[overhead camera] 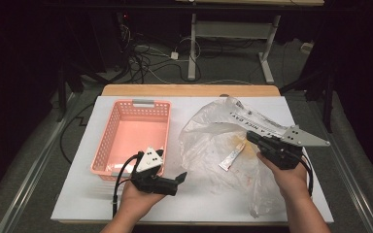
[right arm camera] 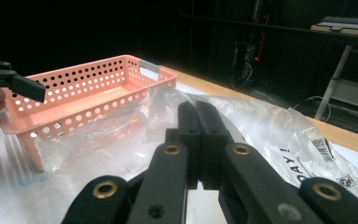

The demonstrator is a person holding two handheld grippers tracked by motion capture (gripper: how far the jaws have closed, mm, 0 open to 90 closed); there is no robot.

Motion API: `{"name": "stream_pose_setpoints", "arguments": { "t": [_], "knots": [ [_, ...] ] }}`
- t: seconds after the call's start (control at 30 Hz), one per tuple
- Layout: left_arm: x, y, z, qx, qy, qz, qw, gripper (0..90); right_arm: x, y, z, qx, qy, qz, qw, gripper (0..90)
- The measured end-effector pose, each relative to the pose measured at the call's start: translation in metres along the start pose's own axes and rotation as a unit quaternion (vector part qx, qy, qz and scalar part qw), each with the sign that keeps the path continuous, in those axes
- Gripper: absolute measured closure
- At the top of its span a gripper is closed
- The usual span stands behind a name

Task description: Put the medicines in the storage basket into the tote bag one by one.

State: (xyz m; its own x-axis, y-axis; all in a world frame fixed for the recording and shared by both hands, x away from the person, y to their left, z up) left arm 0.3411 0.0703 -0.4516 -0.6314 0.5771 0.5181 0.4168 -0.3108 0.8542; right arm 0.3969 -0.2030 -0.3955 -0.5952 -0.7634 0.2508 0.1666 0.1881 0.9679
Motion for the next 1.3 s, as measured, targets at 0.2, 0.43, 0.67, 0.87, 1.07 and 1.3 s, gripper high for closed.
{"name": "stream_pose_setpoints", "arguments": {
  "t": [0.2,0.43,0.67,0.87,1.07,1.3],
  "knots": [
    [0.009,-0.003,0.024,0.018,0.024,0.004,0.9995,0.0,0.0,0.001,0.001,0.004,-0.002,-0.001,1.0,90.0],
    [0.023,-0.005,0.047,0.034,0.05,0.001,0.9982,0.0,0.0,0.001,0.001,0.004,0.0,-0.001,1.0,90.0],
    [0.029,-0.013,0.073,0.043,0.091,0.013,0.9948,0.0,0.0,0.0,0.001,0.0,-0.001,0.001,1.0,90.0],
    [0.033,-0.019,0.086,0.056,0.105,0.022,0.9926,0.0,0.0,0.0,0.001,0.0,-0.002,0.001,1.0,90.0],
    [0.036,-0.023,0.096,0.064,0.115,0.034,0.9907,0.0,0.001,0.0,0.001,0.0,-0.002,0.001,1.0,90.0],
    [0.031,-0.022,0.099,0.078,0.104,0.067,0.9892,0.3,-0.001,0.0,0.002,0.001,-0.002,0.0,1.0,90.0]
  ]
}}
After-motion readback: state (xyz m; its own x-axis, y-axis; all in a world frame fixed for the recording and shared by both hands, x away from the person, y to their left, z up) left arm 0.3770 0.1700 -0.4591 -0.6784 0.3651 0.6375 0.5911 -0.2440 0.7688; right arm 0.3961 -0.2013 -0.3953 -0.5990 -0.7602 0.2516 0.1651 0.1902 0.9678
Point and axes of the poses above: each handheld gripper's, and its own axes: x roughly backward along the jaws, y roughly out of its top, z roughly to its left, the point moved 8 cm from there along -x, roughly forward along the jaws, and after that the axes turned 6 degrees about y, right-handed, at the moved point
